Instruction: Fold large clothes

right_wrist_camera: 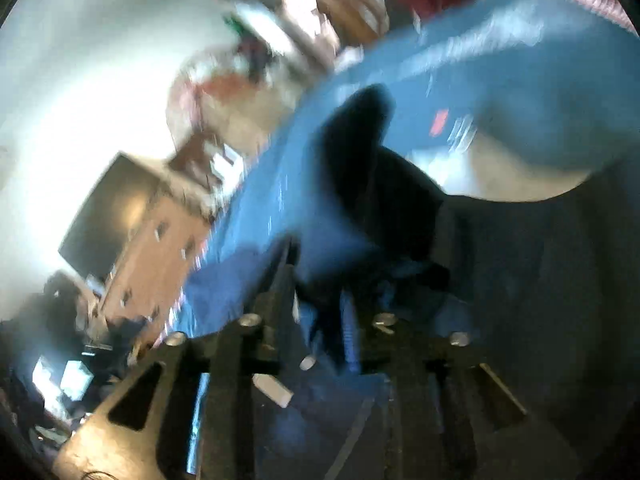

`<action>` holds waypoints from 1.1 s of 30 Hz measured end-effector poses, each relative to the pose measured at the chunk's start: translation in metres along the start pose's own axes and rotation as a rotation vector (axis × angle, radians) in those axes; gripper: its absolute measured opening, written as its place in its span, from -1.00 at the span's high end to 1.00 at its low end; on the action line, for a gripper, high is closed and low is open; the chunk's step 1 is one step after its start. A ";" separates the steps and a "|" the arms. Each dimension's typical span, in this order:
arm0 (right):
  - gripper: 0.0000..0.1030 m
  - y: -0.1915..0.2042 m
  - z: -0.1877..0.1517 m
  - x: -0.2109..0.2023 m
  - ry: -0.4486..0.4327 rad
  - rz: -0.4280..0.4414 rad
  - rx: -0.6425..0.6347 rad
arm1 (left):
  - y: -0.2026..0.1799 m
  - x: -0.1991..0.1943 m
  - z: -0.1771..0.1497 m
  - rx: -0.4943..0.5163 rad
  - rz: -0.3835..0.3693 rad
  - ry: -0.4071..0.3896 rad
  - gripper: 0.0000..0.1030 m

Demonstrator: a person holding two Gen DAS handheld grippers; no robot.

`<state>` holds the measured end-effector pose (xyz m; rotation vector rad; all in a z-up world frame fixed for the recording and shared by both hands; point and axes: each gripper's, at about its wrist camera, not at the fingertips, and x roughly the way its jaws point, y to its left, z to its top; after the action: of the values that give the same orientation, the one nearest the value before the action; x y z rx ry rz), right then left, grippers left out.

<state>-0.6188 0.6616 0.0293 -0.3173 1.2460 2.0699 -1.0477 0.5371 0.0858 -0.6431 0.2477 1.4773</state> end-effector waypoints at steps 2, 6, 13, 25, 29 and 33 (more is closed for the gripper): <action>0.47 0.007 -0.016 0.009 0.032 0.008 0.017 | 0.018 -0.007 0.001 -0.001 0.011 0.010 -1.00; 0.01 -0.017 -0.038 -0.042 -0.034 -0.033 0.001 | 0.060 -0.008 -0.004 -0.016 0.052 0.032 -1.00; -0.02 -0.127 -0.060 -0.115 -0.062 -0.294 0.144 | 0.183 -0.015 -0.026 -0.223 0.149 0.078 -1.00; -0.18 -0.072 -0.091 -0.088 0.004 -0.194 0.093 | 0.391 0.038 -0.001 -0.485 0.383 0.105 -0.96; -0.18 -0.066 -0.091 -0.080 0.013 -0.195 0.084 | 0.417 0.066 0.017 -0.500 0.390 0.090 -0.85; -0.14 -0.073 -0.099 -0.081 0.003 -0.214 0.133 | 0.429 0.094 0.030 -0.493 0.376 0.105 0.12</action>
<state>-0.5240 0.5643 -0.0278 -0.3748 1.2861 1.7978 -1.4598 0.6175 -0.0463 -1.1176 0.0837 1.8893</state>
